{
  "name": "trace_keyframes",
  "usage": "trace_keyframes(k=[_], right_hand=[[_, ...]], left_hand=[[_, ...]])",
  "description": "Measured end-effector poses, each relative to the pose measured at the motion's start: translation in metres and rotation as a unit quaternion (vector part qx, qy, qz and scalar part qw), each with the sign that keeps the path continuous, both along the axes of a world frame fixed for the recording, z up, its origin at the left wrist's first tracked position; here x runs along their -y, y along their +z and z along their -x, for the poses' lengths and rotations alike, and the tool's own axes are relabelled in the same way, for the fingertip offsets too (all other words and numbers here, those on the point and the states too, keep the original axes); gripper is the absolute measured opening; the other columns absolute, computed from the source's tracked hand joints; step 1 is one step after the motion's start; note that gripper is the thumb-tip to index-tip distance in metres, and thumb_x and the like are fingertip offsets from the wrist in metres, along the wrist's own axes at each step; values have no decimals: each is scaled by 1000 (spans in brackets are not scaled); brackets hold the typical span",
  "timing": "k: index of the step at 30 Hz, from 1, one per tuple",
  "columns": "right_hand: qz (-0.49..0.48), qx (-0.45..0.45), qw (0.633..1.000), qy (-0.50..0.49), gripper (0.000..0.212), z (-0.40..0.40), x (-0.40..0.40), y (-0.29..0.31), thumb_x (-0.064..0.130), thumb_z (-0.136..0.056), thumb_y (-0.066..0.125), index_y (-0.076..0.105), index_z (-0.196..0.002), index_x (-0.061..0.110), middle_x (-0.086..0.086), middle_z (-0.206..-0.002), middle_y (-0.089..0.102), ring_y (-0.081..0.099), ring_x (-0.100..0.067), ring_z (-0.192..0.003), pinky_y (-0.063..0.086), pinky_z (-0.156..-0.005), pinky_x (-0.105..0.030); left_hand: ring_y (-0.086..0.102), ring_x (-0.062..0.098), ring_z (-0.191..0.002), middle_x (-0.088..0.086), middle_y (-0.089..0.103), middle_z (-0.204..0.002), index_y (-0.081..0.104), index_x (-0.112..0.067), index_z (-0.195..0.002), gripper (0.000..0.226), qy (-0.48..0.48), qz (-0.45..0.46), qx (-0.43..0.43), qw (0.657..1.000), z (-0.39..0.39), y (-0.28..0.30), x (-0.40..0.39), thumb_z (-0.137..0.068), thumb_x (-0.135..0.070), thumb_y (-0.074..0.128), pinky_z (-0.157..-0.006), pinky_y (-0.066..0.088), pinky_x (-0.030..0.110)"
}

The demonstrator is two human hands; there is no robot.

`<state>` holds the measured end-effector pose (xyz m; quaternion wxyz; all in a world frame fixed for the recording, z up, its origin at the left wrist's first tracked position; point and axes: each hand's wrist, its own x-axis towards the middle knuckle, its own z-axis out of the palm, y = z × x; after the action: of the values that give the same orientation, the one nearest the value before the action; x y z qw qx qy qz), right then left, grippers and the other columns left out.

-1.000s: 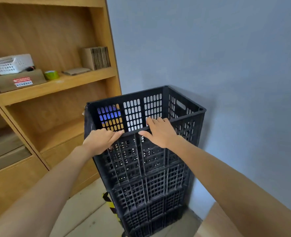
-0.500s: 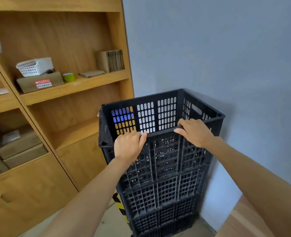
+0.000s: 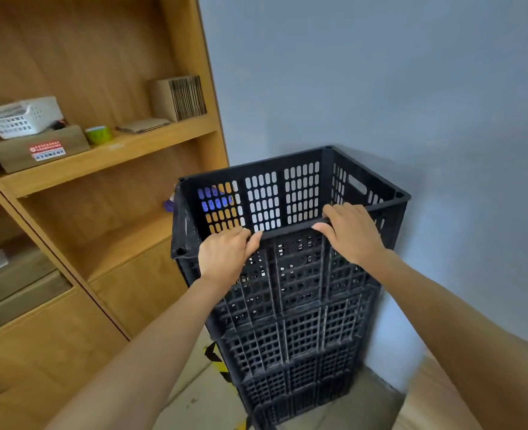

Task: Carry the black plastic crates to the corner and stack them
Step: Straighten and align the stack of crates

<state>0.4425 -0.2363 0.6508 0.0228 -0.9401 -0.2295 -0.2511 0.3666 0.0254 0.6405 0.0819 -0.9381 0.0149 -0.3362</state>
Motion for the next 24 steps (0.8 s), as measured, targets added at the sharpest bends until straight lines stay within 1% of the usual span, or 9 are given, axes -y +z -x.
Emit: trace_keyframes(k=[2, 4, 8, 10, 13, 16, 18, 22, 24], right_hand=[[2, -2, 1000, -20, 83, 11, -14, -2, 67, -90, -7, 59, -98, 18, 2, -82, 65, 59, -22, -78, 46, -78, -38], [-3, 8, 999, -43, 82, 23, -31, -4, 67, -91, -5, 61, -97, 17, 3, -79, 64, 58, -22, -74, 46, -75, -38], [-13, 45, 997, -65, 62, 45, -66, -7, 62, -95, 21, 61, -93, 15, 2, -74, 62, 57, -23, -69, 43, -71, -38], [-7, 46, 996, -76, 60, 50, -79, -7, 62, -94, 25, 61, -99, 14, 1, -75, 64, 58, -23, -70, 43, -72, -38], [14, 41, 995, -90, 65, 51, -93, -6, 66, -93, 16, 57, -107, 17, 2, -75, 65, 58, -22, -68, 43, -70, -36], [21, 48, 996, -77, 63, 51, -98, -2, 65, -94, 19, 53, -116, 16, 3, -68, 63, 58, -21, -62, 43, -63, -34], [26, 43, 996, -72, 60, 51, -99, 0, 64, -95, 21, 54, -108, 16, 3, -67, 61, 56, -19, -60, 44, -61, -32], [30, 58, 995, -71, 69, 51, -100, 0, 66, -93, 11, 56, -82, 16, 2, -67, 58, 53, -19, -60, 33, -58, -28], [35, 64, 995, -74, 71, 48, -100, -1, 68, -92, 6, 54, -78, 17, 3, -65, 57, 51, -17, -58, 32, -54, -28]], left_hand=[[51, 13, -44, -5, 50, -52, 56, -21, -57, 69, -28, -4, 3, 1000, 0, -1, -20, -102, -56, 18, -36, 31, 28], [52, 13, -46, -5, 51, -53, 57, -21, -58, 67, -58, -1, 17, 998, -1, -2, -41, -103, -53, 20, -38, 34, 29], [49, 18, -44, -4, 46, -50, 44, -20, -53, 61, -119, 33, 37, 992, 1, 3, -80, -103, -46, 22, -39, 39, 32], [44, 18, -41, -5, 42, -48, 36, -21, -54, 55, -147, 41, 49, 987, 1, 6, -93, -103, -43, 23, -38, 39, 31], [32, 16, -38, -7, 31, -46, 31, -21, -51, 50, -153, 53, 63, 985, -2, 8, -106, -99, -36, 34, -38, 28, 23], [25, 15, -37, -8, 27, -44, 29, -21, -49, 51, -134, 44, 66, 988, -7, 8, -113, -97, -32, 39, -42, 8, 18], [23, 15, -37, -7, 26, -43, 30, -20, -47, 51, -125, 38, 67, 989, -10, 6, -116, -96, -28, 41, -45, 1, 18], [26, 16, -36, -5, 30, -41, 39, -17, -44, 52, -103, 58, 41, 992, -15, 1, -117, -95, -28, 39, -45, 18, 21], [27, 17, -36, -4, 30, -40, 36, -17, -45, 52, -101, 72, 35, 992, -15, 1, -117, -95, -29, 37, -44, 16, 21]])
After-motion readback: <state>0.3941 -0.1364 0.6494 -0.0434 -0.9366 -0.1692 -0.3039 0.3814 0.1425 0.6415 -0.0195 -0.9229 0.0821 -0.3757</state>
